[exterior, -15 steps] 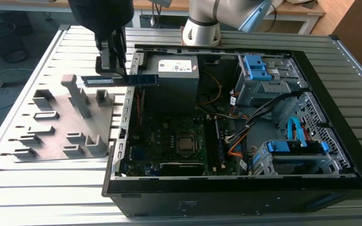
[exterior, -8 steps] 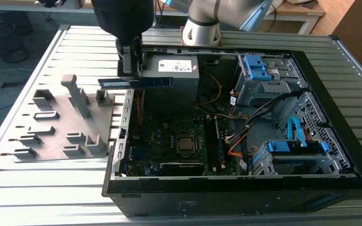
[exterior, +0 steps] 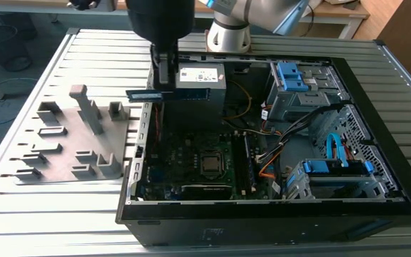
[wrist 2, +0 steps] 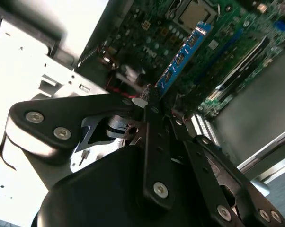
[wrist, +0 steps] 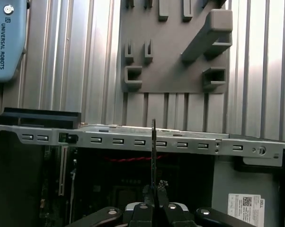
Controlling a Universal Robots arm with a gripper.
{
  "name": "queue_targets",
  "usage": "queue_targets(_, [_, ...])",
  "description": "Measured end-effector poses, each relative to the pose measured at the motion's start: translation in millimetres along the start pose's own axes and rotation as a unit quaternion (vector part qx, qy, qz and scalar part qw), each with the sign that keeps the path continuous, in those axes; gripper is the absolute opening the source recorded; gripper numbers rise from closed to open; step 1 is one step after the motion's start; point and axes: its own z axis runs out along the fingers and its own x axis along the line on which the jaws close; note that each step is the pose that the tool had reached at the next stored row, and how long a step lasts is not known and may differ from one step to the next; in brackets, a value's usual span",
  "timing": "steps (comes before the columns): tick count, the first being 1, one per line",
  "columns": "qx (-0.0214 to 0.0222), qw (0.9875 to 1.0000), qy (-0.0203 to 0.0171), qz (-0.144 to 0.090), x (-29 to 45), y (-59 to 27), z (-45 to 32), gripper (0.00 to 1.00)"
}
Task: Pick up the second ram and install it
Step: 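Pick up the second ram and move it above second insertion slot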
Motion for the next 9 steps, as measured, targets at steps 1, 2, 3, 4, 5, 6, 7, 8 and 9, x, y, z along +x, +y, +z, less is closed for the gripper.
queue_targets(1, [0.0000, 1.0000, 0.0000, 0.000, 0.1, -2.8, 0.0, 0.14])
queue_targets(2, [0.0000, 1.0000, 0.0000, 0.000, 0.2, -5.6, 0.0, 0.14])
queue_targets(3, [0.0000, 1.0000, 0.0000, 0.000, 0.4, -8.3, 0.0, 0.14])
queue_targets(4, [-0.0001, 1.0000, 0.0000, 0.000, 0.5, -11.4, 0.0, 0.14])
queue_targets(5, [-0.0001, 1.0000, 0.0000, 0.000, 0.6, -14.1, 0.0, 0.14])
queue_targets(6, [-0.0001, 1.0000, 0.0000, 0.000, 0.8, -16.7, 0.0, 0.14])
queue_targets(7, [-0.0001, 1.0000, 0.0000, 0.000, 0.9, -19.3, 0.0, 0.14])
queue_targets(8, [-0.0002, 1.0000, 0.0000, 0.000, 1.0, -21.8, 0.0, 0.14])
queue_targets(9, [-0.0002, 1.0000, 0.0000, 0.000, 1.1, -24.3, 0.0, 0.14])
